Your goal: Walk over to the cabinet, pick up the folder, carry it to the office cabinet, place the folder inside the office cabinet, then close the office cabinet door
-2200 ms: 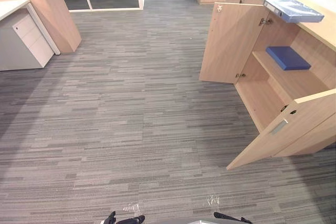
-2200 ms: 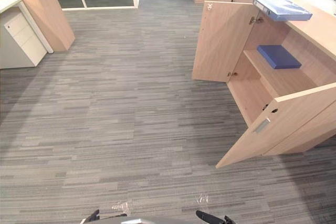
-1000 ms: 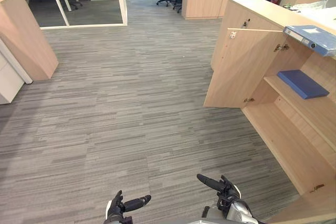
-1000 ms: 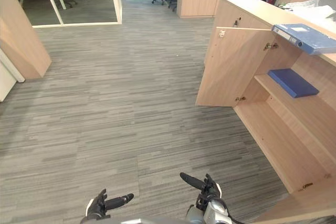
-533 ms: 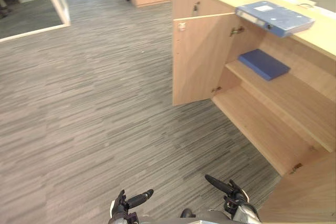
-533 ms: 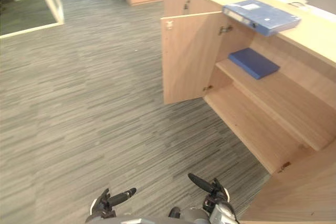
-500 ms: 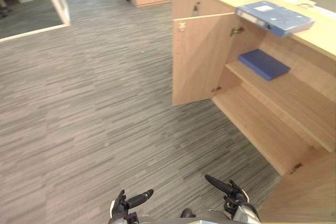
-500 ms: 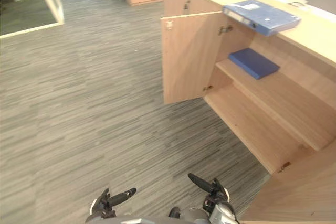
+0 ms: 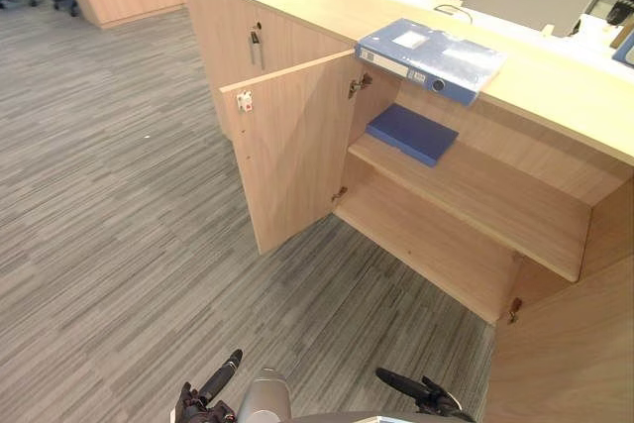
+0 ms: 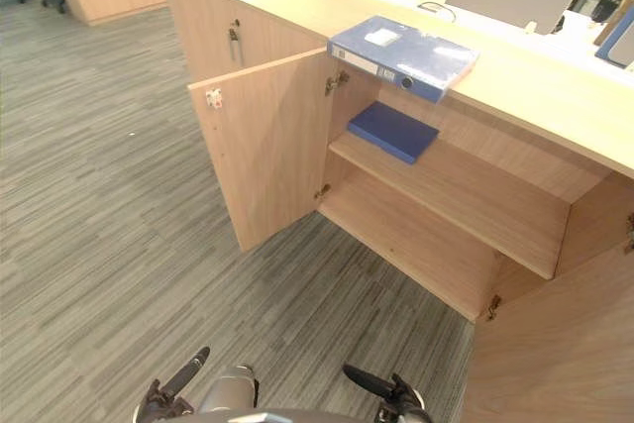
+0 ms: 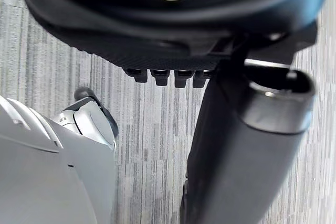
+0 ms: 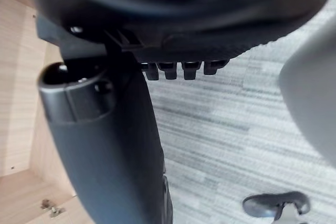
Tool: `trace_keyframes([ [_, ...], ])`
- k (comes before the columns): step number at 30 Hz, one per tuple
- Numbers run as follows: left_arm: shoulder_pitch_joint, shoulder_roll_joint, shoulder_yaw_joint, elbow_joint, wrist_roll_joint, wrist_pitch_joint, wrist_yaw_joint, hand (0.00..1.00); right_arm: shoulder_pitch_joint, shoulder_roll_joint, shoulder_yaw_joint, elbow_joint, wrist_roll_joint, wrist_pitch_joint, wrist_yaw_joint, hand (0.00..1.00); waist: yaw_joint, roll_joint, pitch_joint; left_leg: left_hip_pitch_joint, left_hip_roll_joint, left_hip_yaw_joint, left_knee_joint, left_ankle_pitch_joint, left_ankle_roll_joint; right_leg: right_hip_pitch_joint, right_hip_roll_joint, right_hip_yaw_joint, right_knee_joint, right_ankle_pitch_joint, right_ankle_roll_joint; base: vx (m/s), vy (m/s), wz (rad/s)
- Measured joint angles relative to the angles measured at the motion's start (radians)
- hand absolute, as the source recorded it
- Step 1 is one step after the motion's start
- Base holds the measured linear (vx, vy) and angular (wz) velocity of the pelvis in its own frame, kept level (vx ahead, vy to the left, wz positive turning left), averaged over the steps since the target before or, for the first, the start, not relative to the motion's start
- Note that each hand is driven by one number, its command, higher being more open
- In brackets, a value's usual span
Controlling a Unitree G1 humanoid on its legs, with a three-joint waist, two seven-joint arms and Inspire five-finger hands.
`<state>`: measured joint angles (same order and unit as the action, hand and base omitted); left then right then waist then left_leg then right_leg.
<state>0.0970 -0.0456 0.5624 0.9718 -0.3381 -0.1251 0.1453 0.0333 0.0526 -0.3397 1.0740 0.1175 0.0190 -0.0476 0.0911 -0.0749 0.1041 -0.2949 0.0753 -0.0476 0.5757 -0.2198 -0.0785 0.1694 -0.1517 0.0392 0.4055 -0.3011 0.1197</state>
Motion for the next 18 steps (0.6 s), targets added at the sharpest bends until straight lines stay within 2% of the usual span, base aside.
trace_keyframes([
  [1,-0.001,0.000,0.003,0.007,0.007,0.001,0.000,1.00,-0.002,0.004,-0.003,-0.001,0.000,0.000,0.000,1.00,0.003,0.001,-0.001,0.023,-0.009,0.028,0.001,-0.014,0.015,-0.025,-0.019,0.013,0.072,0.007,-0.012,0.44,0.457,-1.04],
  [2,-0.004,0.001,-0.001,0.015,0.034,0.004,-0.003,1.00,-0.008,0.009,-0.019,-0.010,0.000,0.003,0.004,1.00,0.004,0.004,-0.001,0.068,-0.031,0.073,-0.009,-0.030,0.041,-0.112,-0.056,0.026,0.269,0.055,-0.066,0.30,0.364,-0.74],
  [3,-0.007,0.001,-0.027,0.015,0.048,0.003,-0.005,1.00,-0.018,0.007,-0.040,-0.023,-0.001,0.000,0.007,1.00,-0.004,0.018,0.004,0.117,-0.050,0.106,-0.033,-0.043,0.064,-0.190,-0.103,0.018,0.441,0.141,-0.124,0.27,0.338,-0.62],
  [4,-0.007,0.003,-0.042,0.016,0.059,0.003,-0.009,1.00,-0.022,0.005,-0.045,-0.026,-0.001,-0.003,0.008,1.00,-0.008,0.021,0.004,0.142,-0.060,0.123,-0.047,-0.049,0.075,-0.219,-0.129,-0.002,0.509,0.163,-0.154,0.25,0.282,-0.38],
  [5,-0.007,0.007,-0.061,0.019,0.076,0.003,-0.020,1.00,-0.023,0.005,-0.064,-0.039,-0.002,-0.007,0.012,1.00,-0.016,0.027,0.001,0.193,-0.073,0.143,-0.081,-0.058,0.090,-0.266,-0.182,-0.069,0.615,0.182,-0.185,0.18,0.188,-0.20],
  [7,-0.004,0.019,-0.079,0.038,0.109,0.006,-0.027,1.00,-0.030,-0.003,-0.072,-0.035,-0.005,-0.016,0.016,1.00,-0.029,0.036,0.001,0.274,-0.074,0.150,-0.146,-0.060,0.099,-0.293,-0.218,-0.182,0.678,0.175,-0.184,0.18,0.143,-0.22],
  [9,0.005,0.034,-0.098,0.062,0.124,0.006,-0.028,1.00,-0.043,-0.003,-0.072,-0.025,-0.007,-0.026,0.023,1.00,-0.043,0.042,0.005,0.336,-0.057,0.161,-0.194,-0.060,0.099,-0.308,-0.195,-0.255,0.641,0.135,-0.156,0.17,0.023,-0.31],
  [11,0.007,0.046,-0.109,0.079,0.133,0.011,-0.025,1.00,-0.058,-0.003,-0.070,-0.006,-0.008,-0.034,0.031,1.00,-0.048,0.043,0.006,0.389,-0.033,0.179,-0.250,-0.062,0.098,-0.331,-0.146,-0.318,0.499,0.053,-0.111,0.16,-0.102,-0.37],
  [13,0.006,0.048,-0.119,0.082,0.138,0.011,-0.025,1.00,-0.065,-0.002,-0.053,-0.006,-0.008,-0.036,0.038,1.00,-0.056,0.044,0.011,0.412,-0.007,0.178,-0.272,-0.079,0.069,-0.342,-0.099,-0.375,0.249,0.042,-0.086,0.15,-0.209,-0.12],
  [14,0.003,0.046,-0.124,0.084,0.142,0.010,-0.024,1.00,-0.067,-0.007,-0.049,-0.003,-0.011,-0.040,0.039,1.00,-0.061,0.043,0.023,0.435,0.005,0.166,-0.276,-0.093,0.042,-0.325,-0.084,-0.397,0.171,0.056,-0.097,0.20,-0.250,-0.01],
  [15,0.005,0.040,-0.129,0.085,0.146,0.012,-0.023,1.00,-0.065,-0.011,-0.049,0.000,-0.019,-0.037,0.038,1.00,-0.063,0.052,0.017,0.447,0.010,0.140,-0.289,-0.096,0.040,-0.307,-0.064,-0.409,0.156,0.053,-0.099,0.28,-0.273,-0.03],
  [16,0.007,0.025,-0.132,0.083,0.151,0.012,-0.026,1.00,-0.064,-0.021,-0.050,0.001,-0.029,-0.036,0.037,1.00,-0.062,0.078,0.020,0.467,0.017,0.107,-0.324,-0.092,0.036,-0.300,-0.037,-0.416,0.150,0.040,-0.108,0.32,-0.229,-0.12],
  [17,0.001,0.007,-0.140,0.083,0.152,0.013,-0.028,1.00,-0.067,-0.027,-0.053,-0.001,-0.038,-0.037,0.037,1.00,-0.064,0.086,0.026,0.486,0.031,0.106,-0.357,-0.080,0.018,-0.304,-0.019,-0.415,0.163,0.011,-0.120,0.27,-0.180,-0.16],
  [18,0.000,0.007,-0.143,0.081,0.155,0.014,-0.029,1.00,-0.067,-0.027,-0.053,-0.002,-0.038,-0.037,0.037,1.00,-0.064,0.086,0.026,0.489,0.034,0.105,-0.363,-0.078,0.015,-0.303,-0.015,-0.416,0.166,0.007,-0.123,0.26,-0.198,-0.13],
])
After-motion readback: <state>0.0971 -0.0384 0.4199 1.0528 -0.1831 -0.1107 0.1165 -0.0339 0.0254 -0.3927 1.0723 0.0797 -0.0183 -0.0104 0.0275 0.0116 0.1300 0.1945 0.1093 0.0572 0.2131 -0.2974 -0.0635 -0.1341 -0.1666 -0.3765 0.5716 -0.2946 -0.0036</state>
